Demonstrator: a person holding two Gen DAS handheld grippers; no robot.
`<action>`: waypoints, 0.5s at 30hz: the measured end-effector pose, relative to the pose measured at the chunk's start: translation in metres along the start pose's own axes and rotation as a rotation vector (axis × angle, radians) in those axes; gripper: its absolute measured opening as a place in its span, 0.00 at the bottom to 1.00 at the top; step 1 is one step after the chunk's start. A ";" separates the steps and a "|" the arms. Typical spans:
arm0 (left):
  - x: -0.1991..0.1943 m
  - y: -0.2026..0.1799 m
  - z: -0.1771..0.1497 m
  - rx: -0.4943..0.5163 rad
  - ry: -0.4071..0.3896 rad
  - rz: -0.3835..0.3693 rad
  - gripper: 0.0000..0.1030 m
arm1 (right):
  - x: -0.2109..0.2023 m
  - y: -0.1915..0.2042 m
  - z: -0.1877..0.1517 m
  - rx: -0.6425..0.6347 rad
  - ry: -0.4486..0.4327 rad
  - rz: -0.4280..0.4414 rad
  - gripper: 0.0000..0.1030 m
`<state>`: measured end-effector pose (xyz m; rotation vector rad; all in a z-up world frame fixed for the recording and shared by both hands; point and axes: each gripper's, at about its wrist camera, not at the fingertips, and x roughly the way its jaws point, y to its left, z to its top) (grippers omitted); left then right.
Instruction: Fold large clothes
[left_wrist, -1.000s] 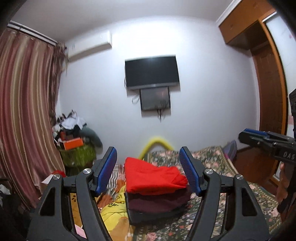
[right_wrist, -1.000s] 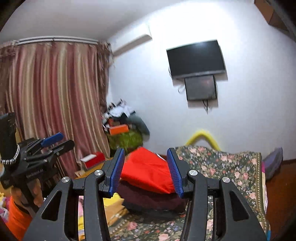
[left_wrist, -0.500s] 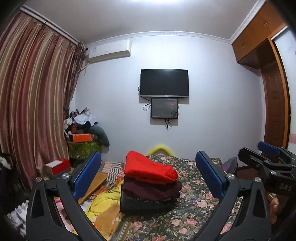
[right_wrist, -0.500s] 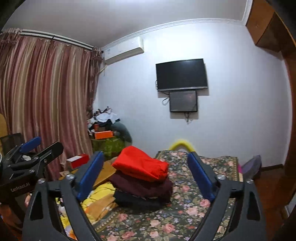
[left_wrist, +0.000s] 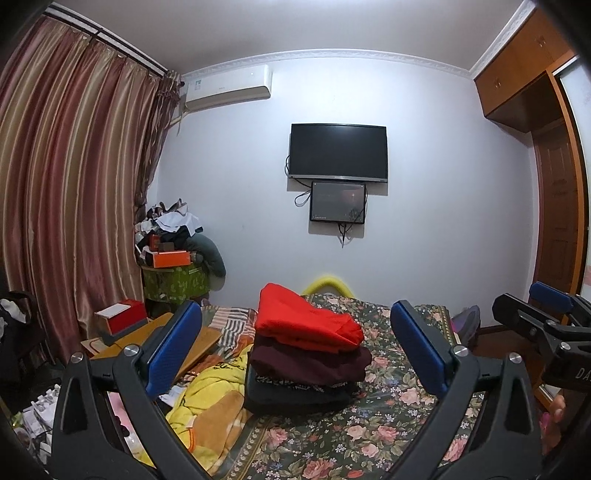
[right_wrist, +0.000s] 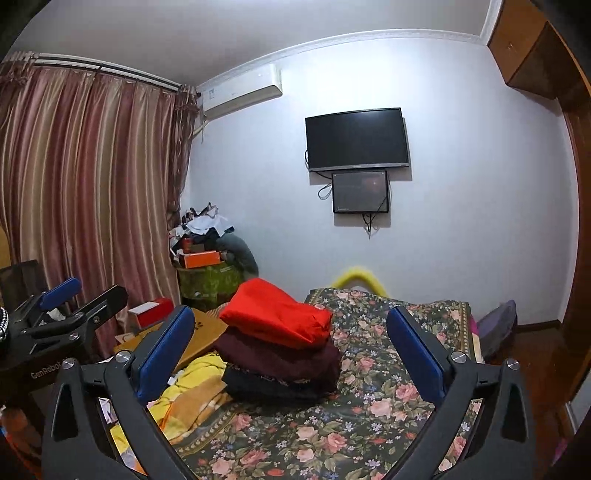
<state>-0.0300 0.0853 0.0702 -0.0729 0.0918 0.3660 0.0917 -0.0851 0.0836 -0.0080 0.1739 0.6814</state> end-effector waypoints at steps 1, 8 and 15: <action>0.001 0.000 -0.001 0.000 0.003 -0.002 0.99 | 0.000 0.001 -0.001 -0.001 0.003 0.000 1.00; 0.007 0.000 -0.006 0.010 0.018 0.014 0.99 | 0.000 0.002 -0.008 -0.002 0.027 -0.001 1.00; 0.013 -0.001 -0.009 0.010 0.029 0.010 0.99 | -0.001 0.002 -0.009 -0.007 0.042 -0.003 1.00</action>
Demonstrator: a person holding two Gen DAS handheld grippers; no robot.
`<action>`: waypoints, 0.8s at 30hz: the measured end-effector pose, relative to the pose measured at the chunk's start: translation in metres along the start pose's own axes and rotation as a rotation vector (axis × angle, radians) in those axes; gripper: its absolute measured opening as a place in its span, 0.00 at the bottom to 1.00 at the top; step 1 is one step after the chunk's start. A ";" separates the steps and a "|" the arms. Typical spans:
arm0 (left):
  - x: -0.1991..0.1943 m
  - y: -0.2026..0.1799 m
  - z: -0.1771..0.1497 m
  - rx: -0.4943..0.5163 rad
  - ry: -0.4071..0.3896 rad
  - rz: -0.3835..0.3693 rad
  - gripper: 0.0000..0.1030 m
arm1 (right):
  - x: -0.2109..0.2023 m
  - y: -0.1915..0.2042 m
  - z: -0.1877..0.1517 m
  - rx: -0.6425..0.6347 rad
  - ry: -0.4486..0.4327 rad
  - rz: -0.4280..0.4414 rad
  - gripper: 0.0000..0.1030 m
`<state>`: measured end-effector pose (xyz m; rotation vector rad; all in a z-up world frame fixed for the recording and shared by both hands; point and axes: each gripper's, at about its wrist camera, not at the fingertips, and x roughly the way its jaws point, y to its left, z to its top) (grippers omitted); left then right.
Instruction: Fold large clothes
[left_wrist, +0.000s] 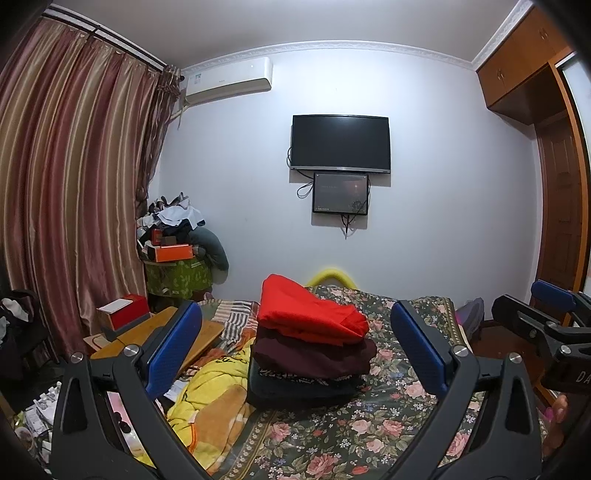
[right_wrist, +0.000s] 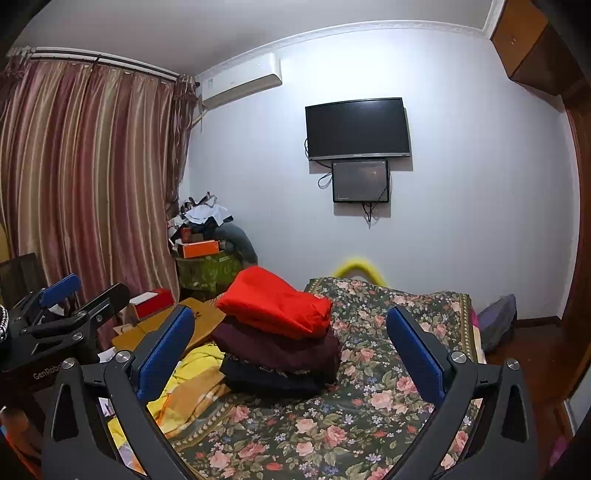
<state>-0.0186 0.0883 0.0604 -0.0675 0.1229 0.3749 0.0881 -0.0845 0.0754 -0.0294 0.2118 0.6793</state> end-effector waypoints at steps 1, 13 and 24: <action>0.001 0.000 0.000 0.000 0.002 -0.001 0.99 | 0.000 0.000 0.000 -0.001 0.001 0.000 1.00; 0.005 0.001 -0.004 -0.007 0.016 -0.003 1.00 | -0.002 0.002 0.001 -0.002 0.013 -0.001 1.00; 0.008 0.000 -0.004 -0.013 0.029 -0.017 1.00 | -0.001 0.001 0.000 0.003 0.024 -0.001 1.00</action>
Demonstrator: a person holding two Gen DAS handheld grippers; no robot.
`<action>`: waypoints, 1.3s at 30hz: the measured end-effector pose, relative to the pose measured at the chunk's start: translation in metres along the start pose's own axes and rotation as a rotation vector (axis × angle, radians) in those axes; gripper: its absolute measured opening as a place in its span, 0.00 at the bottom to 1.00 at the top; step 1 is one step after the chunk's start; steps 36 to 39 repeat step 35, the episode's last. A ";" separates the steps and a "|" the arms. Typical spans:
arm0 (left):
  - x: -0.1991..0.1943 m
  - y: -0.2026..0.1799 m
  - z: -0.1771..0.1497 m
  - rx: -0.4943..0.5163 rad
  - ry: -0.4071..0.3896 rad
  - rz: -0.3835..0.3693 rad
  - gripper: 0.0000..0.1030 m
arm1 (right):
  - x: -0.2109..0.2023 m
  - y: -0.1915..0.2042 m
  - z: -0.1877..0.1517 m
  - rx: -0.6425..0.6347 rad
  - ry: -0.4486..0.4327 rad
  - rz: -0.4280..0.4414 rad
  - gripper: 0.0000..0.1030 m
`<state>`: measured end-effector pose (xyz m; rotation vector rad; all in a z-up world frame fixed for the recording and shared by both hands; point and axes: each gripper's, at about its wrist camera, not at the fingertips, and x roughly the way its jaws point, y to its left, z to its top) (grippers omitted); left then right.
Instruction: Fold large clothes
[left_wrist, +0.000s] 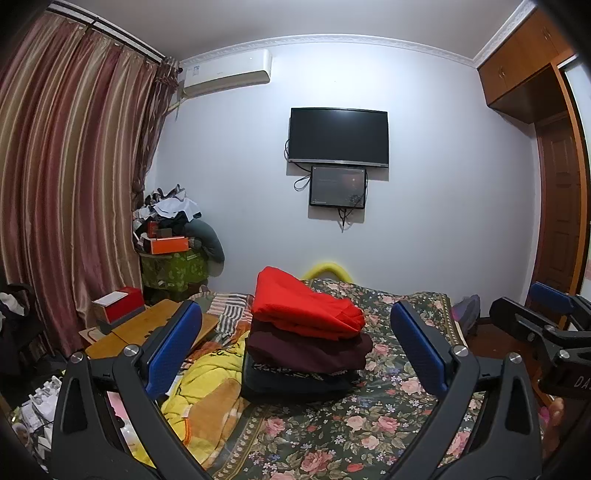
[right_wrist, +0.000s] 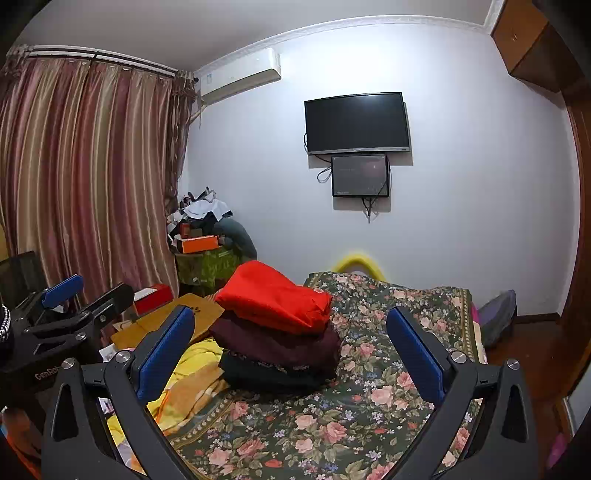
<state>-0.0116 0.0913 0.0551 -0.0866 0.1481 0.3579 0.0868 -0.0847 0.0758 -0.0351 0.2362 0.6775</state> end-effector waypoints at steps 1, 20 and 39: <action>0.000 0.000 0.000 0.000 0.002 -0.001 1.00 | 0.000 0.000 -0.001 0.000 0.001 -0.001 1.00; 0.002 -0.002 -0.005 -0.004 0.020 -0.030 0.99 | -0.002 -0.002 -0.002 0.007 0.003 -0.009 1.00; 0.009 -0.003 -0.009 -0.004 0.038 -0.054 1.00 | 0.003 -0.003 -0.004 0.018 0.018 -0.015 1.00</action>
